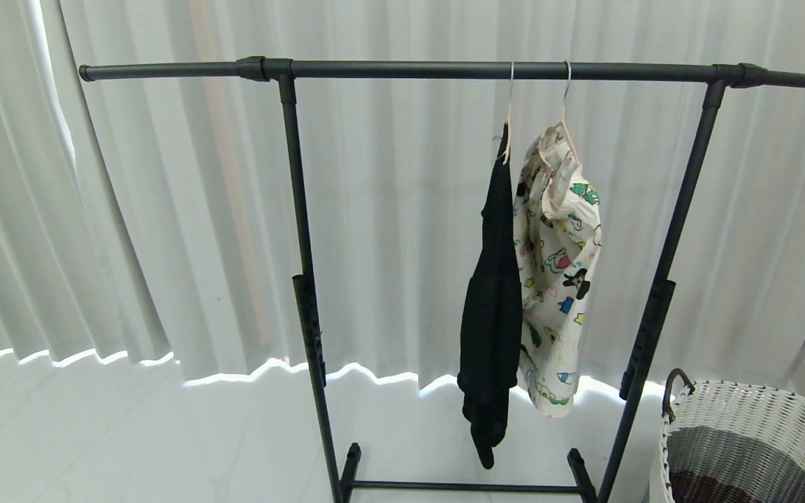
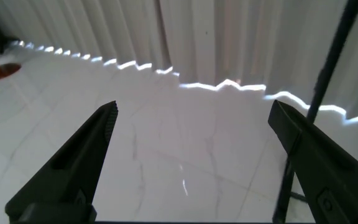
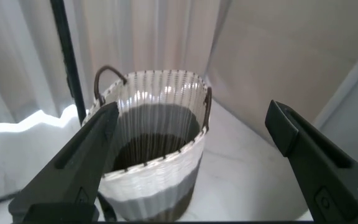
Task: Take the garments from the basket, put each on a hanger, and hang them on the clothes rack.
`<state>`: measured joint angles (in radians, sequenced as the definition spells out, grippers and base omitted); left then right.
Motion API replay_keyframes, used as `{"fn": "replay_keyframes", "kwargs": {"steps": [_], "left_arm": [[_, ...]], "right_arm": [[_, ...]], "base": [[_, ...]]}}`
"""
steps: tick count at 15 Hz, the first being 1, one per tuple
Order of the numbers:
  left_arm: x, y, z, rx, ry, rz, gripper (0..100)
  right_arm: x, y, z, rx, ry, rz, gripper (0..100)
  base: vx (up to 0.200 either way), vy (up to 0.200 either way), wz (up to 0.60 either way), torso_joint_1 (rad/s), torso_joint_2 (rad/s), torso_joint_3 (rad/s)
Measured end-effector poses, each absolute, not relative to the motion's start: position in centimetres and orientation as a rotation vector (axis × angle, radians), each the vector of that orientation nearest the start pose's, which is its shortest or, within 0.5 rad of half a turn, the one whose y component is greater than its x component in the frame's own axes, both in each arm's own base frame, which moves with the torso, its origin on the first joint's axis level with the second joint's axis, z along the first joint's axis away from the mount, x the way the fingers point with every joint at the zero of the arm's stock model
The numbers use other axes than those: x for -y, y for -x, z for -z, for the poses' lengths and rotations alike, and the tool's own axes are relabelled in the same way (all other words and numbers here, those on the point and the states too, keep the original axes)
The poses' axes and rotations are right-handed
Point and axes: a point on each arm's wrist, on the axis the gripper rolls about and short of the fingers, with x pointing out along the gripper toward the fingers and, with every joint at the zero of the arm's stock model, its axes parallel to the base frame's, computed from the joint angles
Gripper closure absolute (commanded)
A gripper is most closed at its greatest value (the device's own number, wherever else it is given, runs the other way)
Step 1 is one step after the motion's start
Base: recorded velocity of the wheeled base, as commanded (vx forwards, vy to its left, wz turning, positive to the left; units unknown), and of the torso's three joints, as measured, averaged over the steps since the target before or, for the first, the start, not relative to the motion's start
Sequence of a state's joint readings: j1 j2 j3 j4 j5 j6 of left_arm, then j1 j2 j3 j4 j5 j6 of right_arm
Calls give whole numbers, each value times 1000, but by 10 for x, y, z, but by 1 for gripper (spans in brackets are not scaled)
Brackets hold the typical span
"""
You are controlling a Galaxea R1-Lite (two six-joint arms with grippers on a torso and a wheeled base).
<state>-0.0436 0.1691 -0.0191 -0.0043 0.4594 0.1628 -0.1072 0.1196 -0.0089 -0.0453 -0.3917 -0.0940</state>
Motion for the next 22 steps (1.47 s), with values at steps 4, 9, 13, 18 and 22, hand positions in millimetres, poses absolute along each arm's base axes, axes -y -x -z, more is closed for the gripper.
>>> {"fn": "replay_keyframes", "kwargs": {"steps": [4, 9, 13, 18, 22], "left_arm": [[-10, 17, -82, -112, -209, -358, 0], [-3, 17, -79, -68, 44, -39, 0], [-3, 16, -79, -85, 49, -97, 0], [-1, 15, -80, -80, 74, -182, 0], [0, 16, -78, -75, -42, -49, 0]], "right_arm": [[7, 17, -86, -38, 82, 488, 0], [3, 16, -85, -33, 66, 332, 0], [0, 16, -78, -86, -52, 125, 0], [1, 21, -76, -27, -40, 44, 0], [1, 23, -76, -7, -40, 44, 0]], "base": [[0, 0, 0, 0, 0, 0], [0, 0, 0, 0, 0, 0], [0, 0, 0, 0, 0, 0], [0, 0, 0, 0, 0, 0], [0, 0, 0, 0, 0, 0]]}}
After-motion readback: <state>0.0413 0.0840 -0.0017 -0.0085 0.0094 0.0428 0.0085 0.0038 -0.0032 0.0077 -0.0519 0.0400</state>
